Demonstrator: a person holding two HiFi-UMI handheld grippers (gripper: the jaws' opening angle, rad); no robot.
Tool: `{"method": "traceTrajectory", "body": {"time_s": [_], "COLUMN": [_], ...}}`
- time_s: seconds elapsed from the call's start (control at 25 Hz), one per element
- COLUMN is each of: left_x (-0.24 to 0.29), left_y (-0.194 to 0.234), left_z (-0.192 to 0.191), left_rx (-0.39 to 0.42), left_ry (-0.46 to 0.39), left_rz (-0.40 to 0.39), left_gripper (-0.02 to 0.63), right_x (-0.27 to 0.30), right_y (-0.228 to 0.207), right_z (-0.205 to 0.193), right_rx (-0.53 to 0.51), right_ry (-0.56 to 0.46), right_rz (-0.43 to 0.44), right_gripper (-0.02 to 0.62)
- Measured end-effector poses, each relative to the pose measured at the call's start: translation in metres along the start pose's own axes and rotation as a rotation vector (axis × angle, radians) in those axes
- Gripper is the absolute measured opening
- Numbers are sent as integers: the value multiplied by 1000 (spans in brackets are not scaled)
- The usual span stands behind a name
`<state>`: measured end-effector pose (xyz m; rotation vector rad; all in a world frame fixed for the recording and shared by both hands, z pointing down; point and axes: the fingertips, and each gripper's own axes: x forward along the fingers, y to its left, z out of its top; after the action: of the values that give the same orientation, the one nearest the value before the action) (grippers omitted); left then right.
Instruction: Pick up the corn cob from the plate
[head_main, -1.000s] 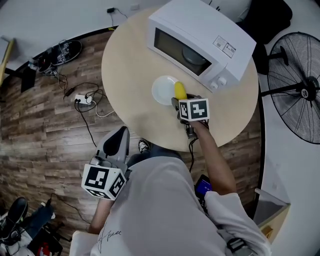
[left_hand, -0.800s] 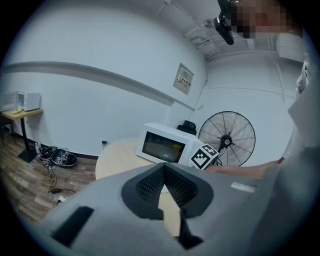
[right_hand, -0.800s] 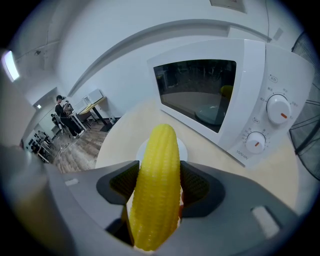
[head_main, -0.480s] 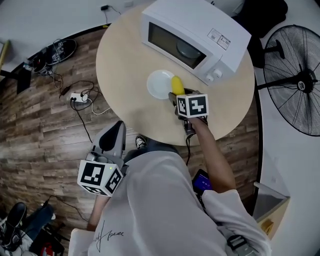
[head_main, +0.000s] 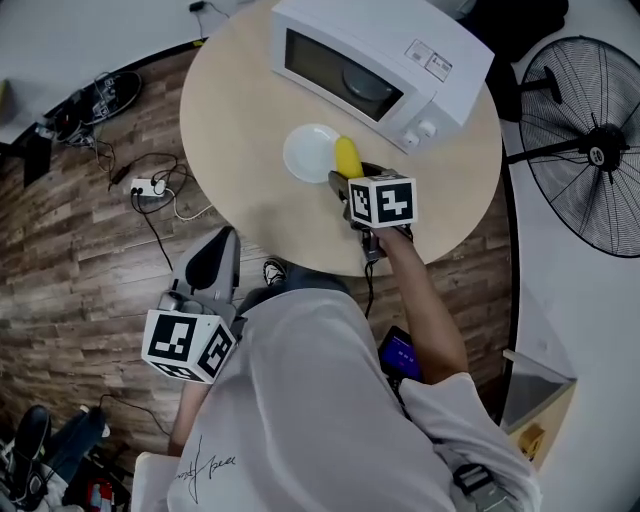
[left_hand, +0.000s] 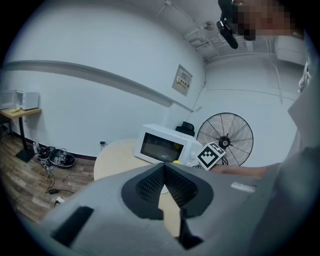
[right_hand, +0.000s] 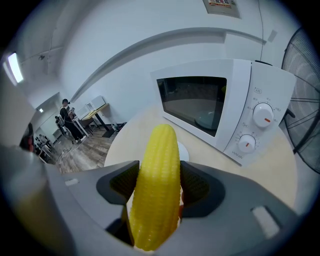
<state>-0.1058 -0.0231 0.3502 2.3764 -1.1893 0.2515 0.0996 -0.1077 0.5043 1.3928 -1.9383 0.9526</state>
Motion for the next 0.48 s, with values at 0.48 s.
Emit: {"method": "traceTrajectory", "body": {"time_s": [0.48], "left_x": [-1], "left_y": [3], "left_z": [-3], "left_rx": [12], "left_ry": [7], "left_rz": [-5], "left_gripper": [0], "right_x": [-19], "right_y": [13], "right_z": [0], "right_rx": [39], "right_ry": [-57], "right_rz": [30], "right_gripper": [267]}}
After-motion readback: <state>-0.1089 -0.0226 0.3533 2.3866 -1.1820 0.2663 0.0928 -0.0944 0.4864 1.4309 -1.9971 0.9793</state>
